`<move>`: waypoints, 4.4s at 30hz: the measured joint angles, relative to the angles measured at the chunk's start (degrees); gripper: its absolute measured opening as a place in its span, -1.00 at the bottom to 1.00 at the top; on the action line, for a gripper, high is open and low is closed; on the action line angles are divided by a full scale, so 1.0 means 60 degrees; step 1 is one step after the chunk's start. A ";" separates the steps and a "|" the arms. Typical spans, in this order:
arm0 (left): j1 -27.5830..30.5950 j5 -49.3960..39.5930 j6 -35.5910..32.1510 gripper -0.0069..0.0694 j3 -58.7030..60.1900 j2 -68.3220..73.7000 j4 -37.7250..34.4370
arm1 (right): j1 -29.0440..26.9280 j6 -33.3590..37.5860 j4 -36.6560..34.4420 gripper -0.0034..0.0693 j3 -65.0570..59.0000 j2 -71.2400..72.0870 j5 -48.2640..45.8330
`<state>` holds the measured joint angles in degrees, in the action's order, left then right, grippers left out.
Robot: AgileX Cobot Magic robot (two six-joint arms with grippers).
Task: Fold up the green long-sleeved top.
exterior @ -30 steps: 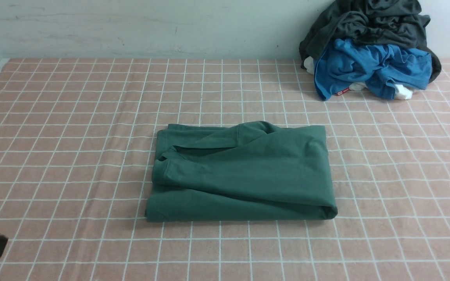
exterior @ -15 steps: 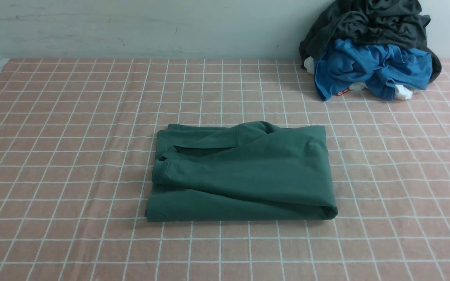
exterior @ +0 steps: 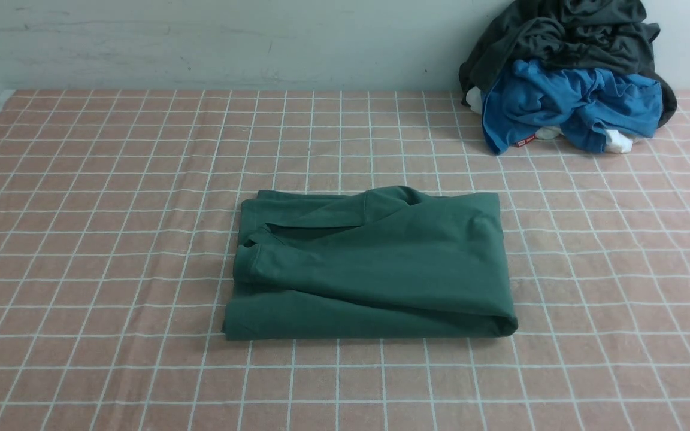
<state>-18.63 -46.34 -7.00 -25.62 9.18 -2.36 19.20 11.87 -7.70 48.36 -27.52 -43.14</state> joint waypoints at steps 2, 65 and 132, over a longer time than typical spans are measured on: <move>0.0000 0.0000 0.0000 -0.84 0.0000 0.0000 0.0000 | 0.0000 -0.0004 0.0000 -0.94 0.0000 0.0000 -0.0054; 0.0000 0.0000 -0.0003 -0.84 0.0000 0.0000 0.0000 | -0.3421 -0.3199 0.1912 -0.94 -0.8304 0.4685 0.3848; 0.3534 0.4280 0.1167 -0.84 0.4542 -0.1627 0.0243 | -0.3421 -0.3199 0.1912 -0.94 -0.8304 0.4685 0.3838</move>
<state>2.58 -20.67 0.00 1.63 -0.58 -0.90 -1.33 -7.32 3.78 -1.46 0.59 -20.11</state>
